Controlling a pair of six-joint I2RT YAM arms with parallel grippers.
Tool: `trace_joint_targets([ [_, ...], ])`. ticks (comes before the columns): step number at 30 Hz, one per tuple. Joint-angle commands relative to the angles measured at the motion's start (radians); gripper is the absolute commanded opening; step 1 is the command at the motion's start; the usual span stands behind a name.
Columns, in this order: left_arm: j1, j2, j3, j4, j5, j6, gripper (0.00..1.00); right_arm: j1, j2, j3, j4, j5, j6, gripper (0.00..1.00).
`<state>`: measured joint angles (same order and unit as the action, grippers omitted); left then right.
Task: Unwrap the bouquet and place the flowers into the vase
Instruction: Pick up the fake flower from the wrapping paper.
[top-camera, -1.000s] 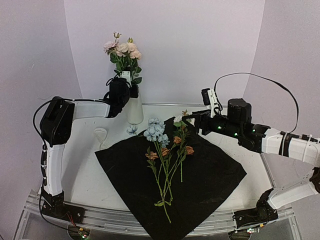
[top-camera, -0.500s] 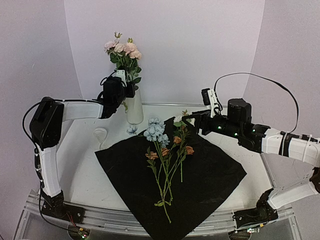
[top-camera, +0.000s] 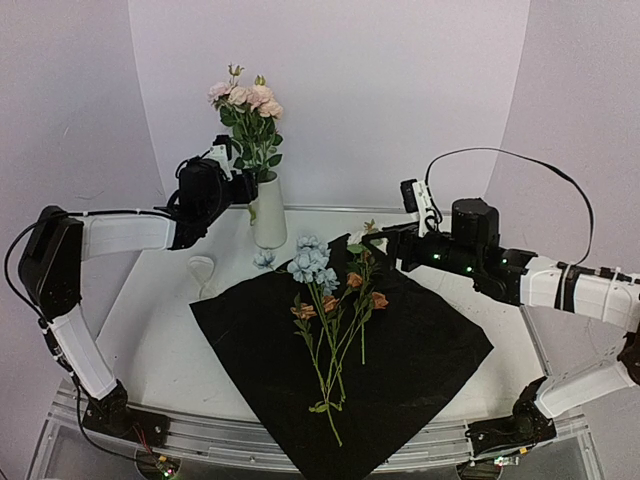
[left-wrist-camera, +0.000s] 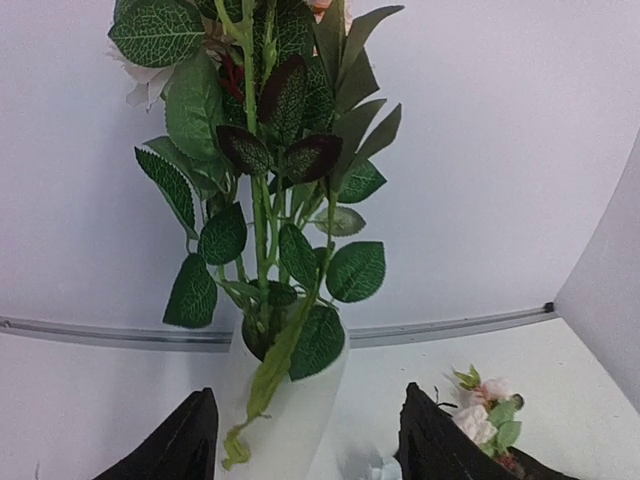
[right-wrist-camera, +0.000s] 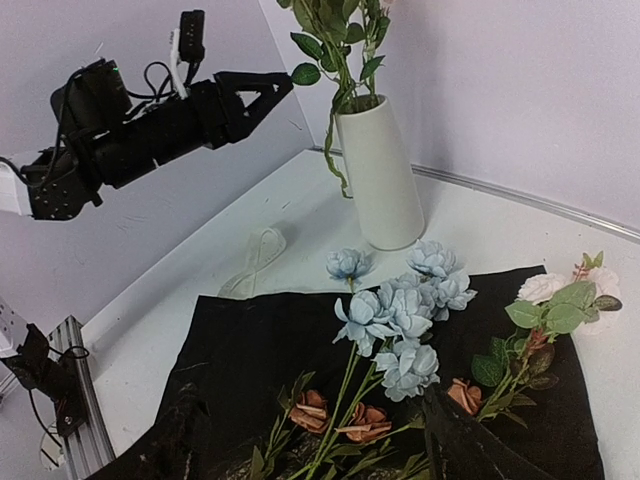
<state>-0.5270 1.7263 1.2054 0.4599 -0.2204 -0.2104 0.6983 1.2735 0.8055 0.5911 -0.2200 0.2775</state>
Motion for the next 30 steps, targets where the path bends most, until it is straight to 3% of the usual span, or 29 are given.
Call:
trace_joint_targets([
  [1, 0.004, -0.125, -0.075, -0.071, 0.145, -0.135, 0.66, 0.003, 0.049, 0.044, -0.011, 0.002, 0.055, 0.73],
  [11, -0.007, -0.249, -0.245, -0.381, 0.322, -0.363, 0.67, 0.003, 0.156, 0.012, -0.036, -0.085, 0.243, 0.66],
  [23, -0.244, -0.203, -0.370, -0.404, 0.383, -0.602, 0.67, 0.094, 0.275, -0.097, -0.040, -0.054, 0.431, 0.62],
  [30, -0.362, -0.144, -0.396, -0.402, 0.375, -0.692, 0.59, 0.168, 0.336, -0.069, -0.042, -0.016, 0.431, 0.51],
])
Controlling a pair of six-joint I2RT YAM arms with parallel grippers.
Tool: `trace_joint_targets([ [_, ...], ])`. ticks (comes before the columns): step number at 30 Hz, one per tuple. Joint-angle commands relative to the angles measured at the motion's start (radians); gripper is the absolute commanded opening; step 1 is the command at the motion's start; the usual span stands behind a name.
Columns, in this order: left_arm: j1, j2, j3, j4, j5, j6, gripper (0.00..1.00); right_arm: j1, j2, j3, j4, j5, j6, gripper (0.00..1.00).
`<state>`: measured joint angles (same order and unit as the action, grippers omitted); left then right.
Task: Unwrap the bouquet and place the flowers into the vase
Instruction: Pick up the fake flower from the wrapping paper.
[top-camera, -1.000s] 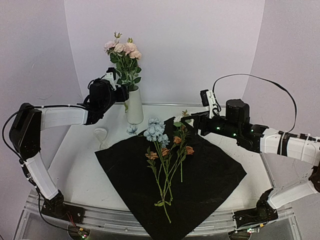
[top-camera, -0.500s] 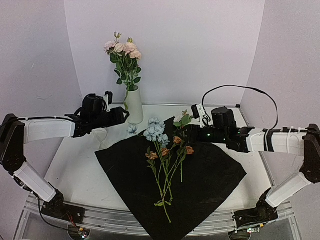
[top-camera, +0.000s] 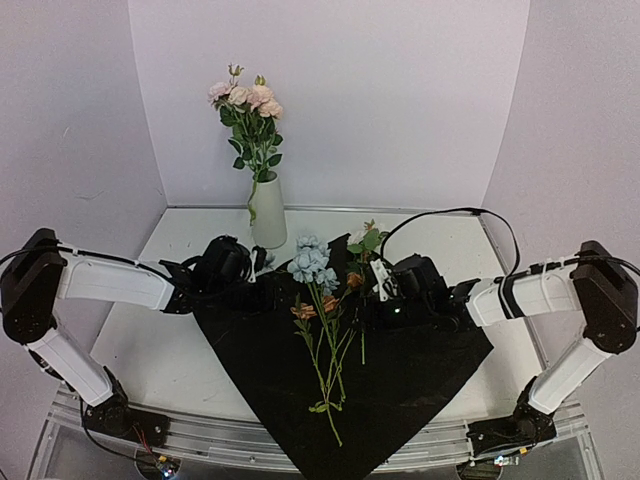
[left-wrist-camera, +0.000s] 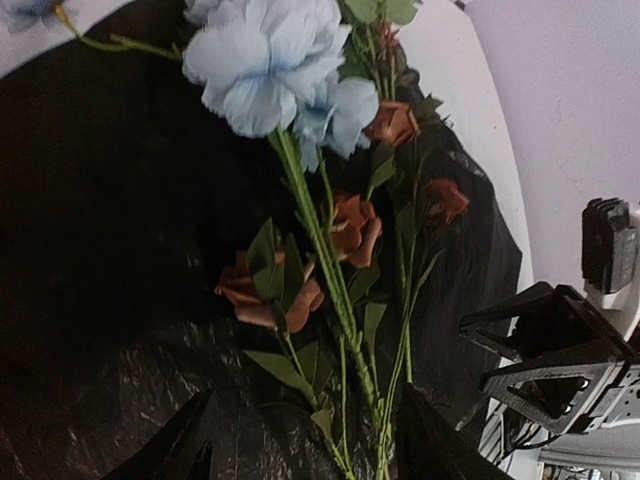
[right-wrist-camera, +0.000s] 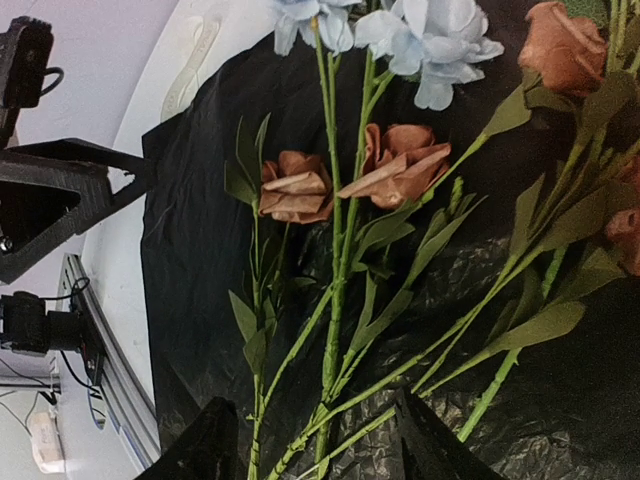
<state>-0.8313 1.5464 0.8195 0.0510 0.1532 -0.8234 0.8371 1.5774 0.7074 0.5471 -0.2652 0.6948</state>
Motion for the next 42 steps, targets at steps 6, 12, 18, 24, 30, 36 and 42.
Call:
trace_joint_targets([
  [6, -0.120, 0.097, 0.000, 0.018, 0.001, -0.109, 0.49, 0.039, 0.094, 0.093, -0.029, 0.051, -0.021, 0.33],
  [12, -0.146, 0.146, 0.006, 0.051, 0.021, -0.119, 0.45, 0.050, 0.153, 0.184, -0.101, 0.069, -0.066, 0.29],
  [18, -0.155, 0.192, 0.011, 0.093, 0.050, -0.126, 0.41, 0.056, 0.210, 0.244, -0.160, 0.085, -0.097, 0.28],
  [24, -0.157, 0.221, 0.026, 0.098, 0.061, -0.116, 0.39, 0.066, 0.259, 0.289, -0.208, 0.105, -0.121, 0.27],
  [30, -0.158, 0.250, 0.047, 0.099, 0.066, -0.108, 0.34, 0.075, 0.301, 0.312, -0.226, 0.103, -0.133, 0.25],
  [36, -0.158, 0.270, 0.060, 0.101, 0.064, -0.098, 0.28, 0.090, 0.340, 0.334, -0.231, 0.100, -0.131, 0.24],
  [42, -0.158, 0.291, 0.064, 0.103, 0.065, -0.086, 0.19, 0.093, 0.347, 0.334, -0.234, 0.106, -0.123, 0.19],
])
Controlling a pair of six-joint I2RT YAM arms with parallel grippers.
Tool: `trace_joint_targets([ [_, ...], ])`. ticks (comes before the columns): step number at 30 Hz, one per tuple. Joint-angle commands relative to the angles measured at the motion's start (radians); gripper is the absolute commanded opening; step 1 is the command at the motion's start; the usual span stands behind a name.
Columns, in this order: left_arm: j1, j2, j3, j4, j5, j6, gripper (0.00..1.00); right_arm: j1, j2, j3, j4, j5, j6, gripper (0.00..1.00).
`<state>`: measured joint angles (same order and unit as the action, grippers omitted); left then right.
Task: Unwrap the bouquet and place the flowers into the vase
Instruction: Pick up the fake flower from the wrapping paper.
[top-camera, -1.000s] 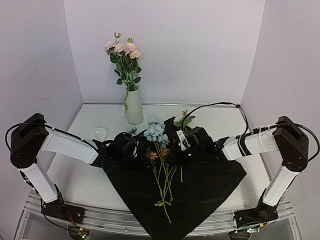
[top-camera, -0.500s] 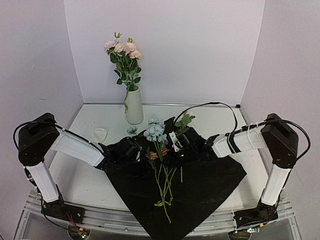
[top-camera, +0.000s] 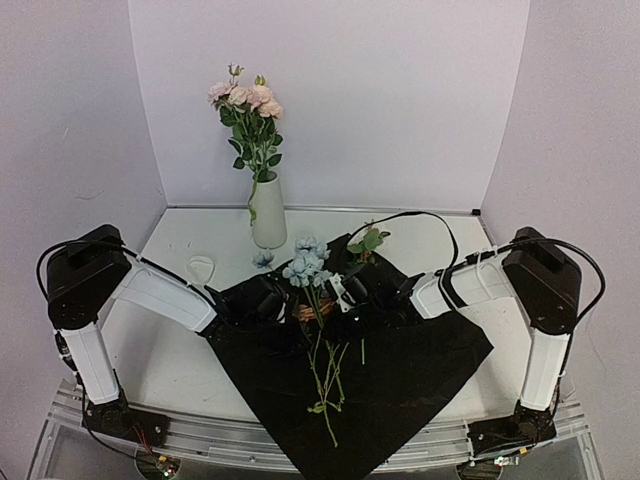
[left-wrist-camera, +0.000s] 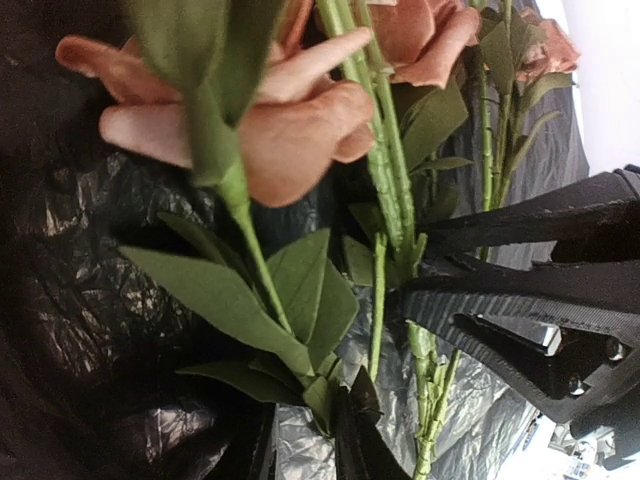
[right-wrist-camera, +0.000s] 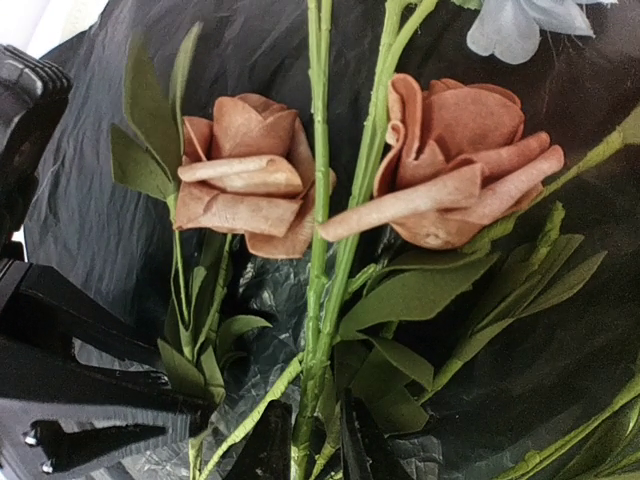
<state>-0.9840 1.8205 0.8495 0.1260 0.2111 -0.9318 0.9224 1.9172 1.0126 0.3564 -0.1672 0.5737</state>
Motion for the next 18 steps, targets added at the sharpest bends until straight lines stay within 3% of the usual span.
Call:
trace_joint_targets([
  [1, -0.005, 0.020, 0.034, 0.029, 0.007, 0.024, 0.19, 0.007, 0.007, 0.031, -0.044, 0.008, -0.001, 0.19],
  [11, -0.009, 0.044, 0.038, 0.036, -0.002, 0.059, 0.13, 0.019, 0.055, 0.083, -0.112, 0.041, -0.003, 0.23],
  [18, -0.014, 0.063, 0.044, 0.039, -0.009, 0.077, 0.10, 0.021, 0.017, 0.081, -0.117, 0.072, 0.009, 0.00],
])
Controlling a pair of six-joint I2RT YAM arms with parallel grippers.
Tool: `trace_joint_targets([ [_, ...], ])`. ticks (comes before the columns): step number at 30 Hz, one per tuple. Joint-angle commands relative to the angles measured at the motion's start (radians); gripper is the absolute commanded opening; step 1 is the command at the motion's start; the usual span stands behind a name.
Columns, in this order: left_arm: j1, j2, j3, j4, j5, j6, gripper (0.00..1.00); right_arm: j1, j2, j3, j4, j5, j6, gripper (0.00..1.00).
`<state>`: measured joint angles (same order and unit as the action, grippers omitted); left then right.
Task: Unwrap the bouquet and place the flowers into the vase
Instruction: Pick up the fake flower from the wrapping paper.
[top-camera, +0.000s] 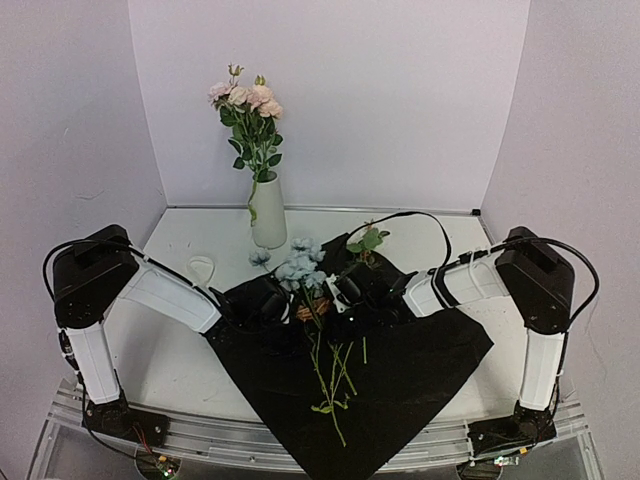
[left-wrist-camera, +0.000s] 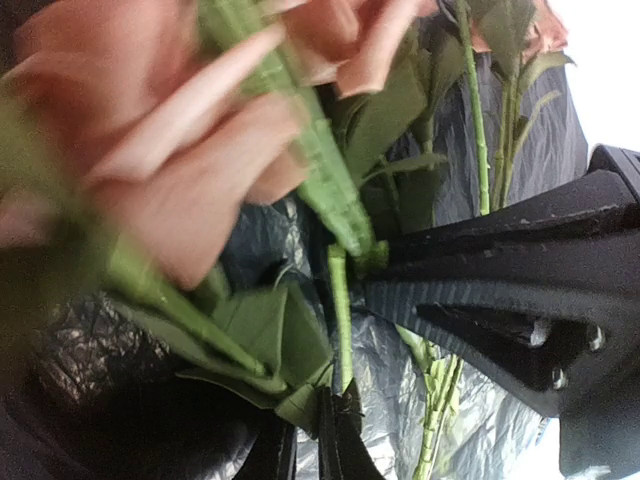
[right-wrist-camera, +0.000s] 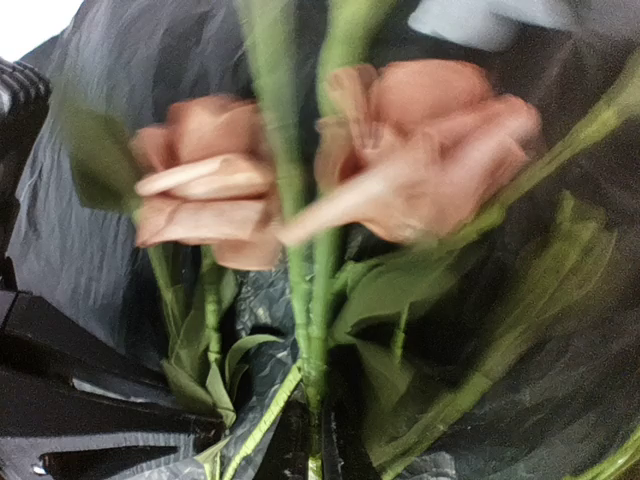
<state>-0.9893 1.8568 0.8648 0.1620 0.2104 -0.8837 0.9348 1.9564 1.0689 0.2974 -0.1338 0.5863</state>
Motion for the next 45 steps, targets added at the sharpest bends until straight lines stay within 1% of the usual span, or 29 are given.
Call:
trace_joint_targets([
  [1, -0.010, 0.029, 0.030, 0.004, -0.010, 0.032, 0.10, 0.008, -0.040, 0.018, -0.056, 0.054, 0.002, 0.00],
  [8, -0.024, 0.042, 0.054, 0.005, -0.013, 0.044, 0.10, 0.008, -0.193, -0.059, 0.010, 0.170, 0.067, 0.00],
  [12, -0.036, 0.057, 0.079, 0.008, -0.013, 0.053, 0.10, 0.008, -0.252, -0.088, 0.059, 0.215, 0.096, 0.00],
  [18, -0.061, 0.063, 0.116, 0.029, -0.048, 0.079, 0.12, 0.008, -0.323, -0.155, 0.195, 0.249, 0.123, 0.00],
  [21, -0.067, 0.050, 0.122, 0.049, -0.058, 0.080, 0.15, 0.008, -0.337, -0.169, 0.207, 0.286, 0.138, 0.00],
  [22, -0.069, 0.043, 0.121, 0.053, -0.061, 0.081, 0.16, 0.007, -0.343, -0.172, 0.208, 0.294, 0.139, 0.00],
  [26, -0.071, 0.003, 0.098, 0.069, -0.064, 0.092, 0.29, 0.007, -0.372, -0.207, 0.228, 0.323, 0.145, 0.00],
  [28, -0.071, -0.024, 0.079, 0.074, -0.069, 0.100, 0.34, 0.007, -0.384, -0.218, 0.234, 0.326, 0.141, 0.01],
  [35, -0.071, -0.148, 0.016, 0.074, -0.106, 0.114, 0.44, 0.006, -0.389, -0.246, 0.253, 0.310, 0.121, 0.01],
  [41, -0.071, -0.259, -0.006, 0.074, -0.121, 0.121, 0.58, 0.006, -0.390, -0.259, 0.265, 0.302, 0.088, 0.02],
  [45, -0.069, -0.312, -0.009, 0.067, -0.145, 0.127, 0.69, 0.007, -0.391, -0.260, 0.265, 0.297, 0.076, 0.02],
])
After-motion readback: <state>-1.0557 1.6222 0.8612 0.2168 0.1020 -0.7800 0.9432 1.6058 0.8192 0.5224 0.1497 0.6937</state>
